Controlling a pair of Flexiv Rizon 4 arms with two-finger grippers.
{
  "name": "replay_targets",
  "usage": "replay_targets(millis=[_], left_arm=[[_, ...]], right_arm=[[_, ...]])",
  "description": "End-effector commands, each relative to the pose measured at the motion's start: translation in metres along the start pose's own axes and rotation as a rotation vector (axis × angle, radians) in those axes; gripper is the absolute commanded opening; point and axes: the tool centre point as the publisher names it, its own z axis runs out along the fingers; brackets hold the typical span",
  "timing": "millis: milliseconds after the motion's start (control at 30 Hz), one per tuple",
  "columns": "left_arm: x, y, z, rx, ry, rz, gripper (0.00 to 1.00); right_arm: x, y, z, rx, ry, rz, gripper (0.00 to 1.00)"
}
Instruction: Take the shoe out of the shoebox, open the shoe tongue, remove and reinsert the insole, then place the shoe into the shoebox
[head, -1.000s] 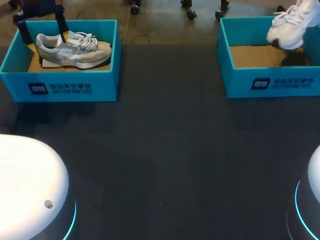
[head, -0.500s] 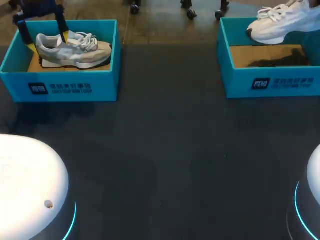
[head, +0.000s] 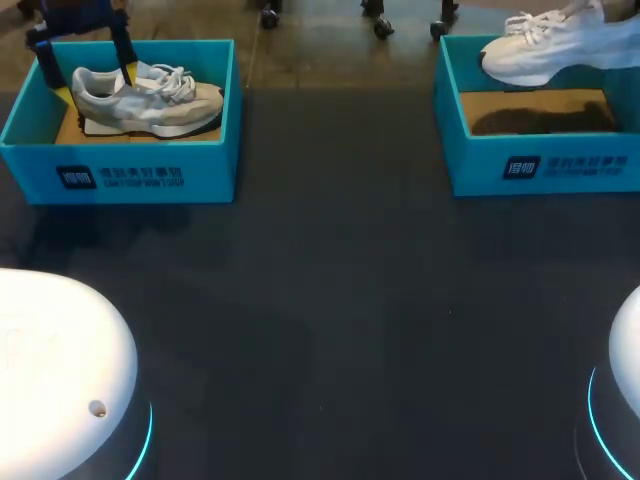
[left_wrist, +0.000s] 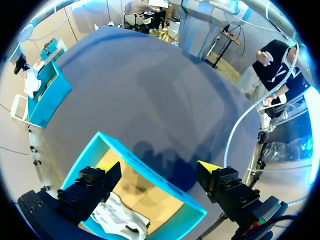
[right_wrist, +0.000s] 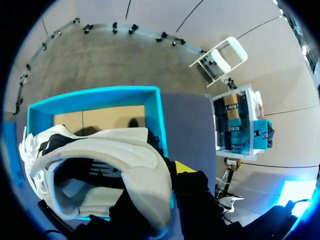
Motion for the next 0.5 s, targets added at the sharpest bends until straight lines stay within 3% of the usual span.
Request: replay_targets(millis=[33, 500], left_arm=[[0.0, 0.0, 0.0, -0.002, 0.002, 0.0, 1.0], [0.0, 0.0, 0.0, -0.002, 0.002, 0.0, 1.0]], right_arm=[[0.012, -0.008, 0.01, -0.019, -0.021, 0.012, 0.0], [0.019, -0.03, 0.021, -0.014, 0.013, 0.065, 0.0]])
